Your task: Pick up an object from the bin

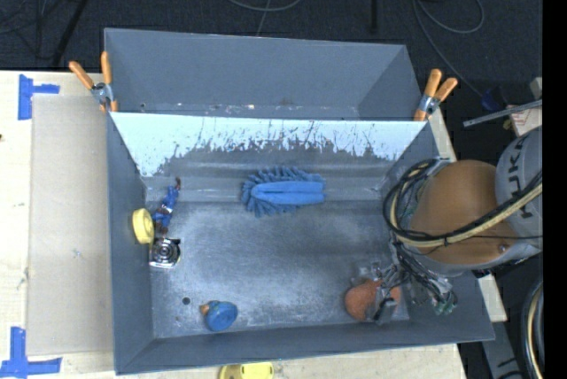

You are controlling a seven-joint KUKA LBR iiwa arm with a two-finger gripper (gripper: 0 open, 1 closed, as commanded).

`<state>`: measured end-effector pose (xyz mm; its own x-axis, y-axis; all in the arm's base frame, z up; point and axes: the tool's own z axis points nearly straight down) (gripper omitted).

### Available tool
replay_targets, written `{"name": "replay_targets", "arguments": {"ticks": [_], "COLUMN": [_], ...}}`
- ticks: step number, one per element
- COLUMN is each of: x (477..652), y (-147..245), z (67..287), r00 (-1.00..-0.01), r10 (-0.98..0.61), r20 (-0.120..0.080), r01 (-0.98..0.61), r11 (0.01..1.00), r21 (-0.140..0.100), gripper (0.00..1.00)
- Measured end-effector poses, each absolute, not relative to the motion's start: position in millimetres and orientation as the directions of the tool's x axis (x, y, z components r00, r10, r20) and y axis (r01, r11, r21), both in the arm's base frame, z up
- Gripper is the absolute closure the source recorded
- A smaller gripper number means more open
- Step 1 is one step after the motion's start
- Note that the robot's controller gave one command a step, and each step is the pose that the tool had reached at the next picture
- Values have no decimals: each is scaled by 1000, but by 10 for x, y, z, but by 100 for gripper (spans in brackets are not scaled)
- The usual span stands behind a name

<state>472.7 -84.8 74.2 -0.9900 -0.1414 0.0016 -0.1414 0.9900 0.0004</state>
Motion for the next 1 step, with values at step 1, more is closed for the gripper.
{"name": "replay_targets", "arguments": {"ticks": [1], "x": [4720], "y": [-844], "z": [881], "r00": [-990], "r10": [-142], "r20": [3], "r01": [-142], "r11": [990], "r21": [1], "gripper": [100]}}
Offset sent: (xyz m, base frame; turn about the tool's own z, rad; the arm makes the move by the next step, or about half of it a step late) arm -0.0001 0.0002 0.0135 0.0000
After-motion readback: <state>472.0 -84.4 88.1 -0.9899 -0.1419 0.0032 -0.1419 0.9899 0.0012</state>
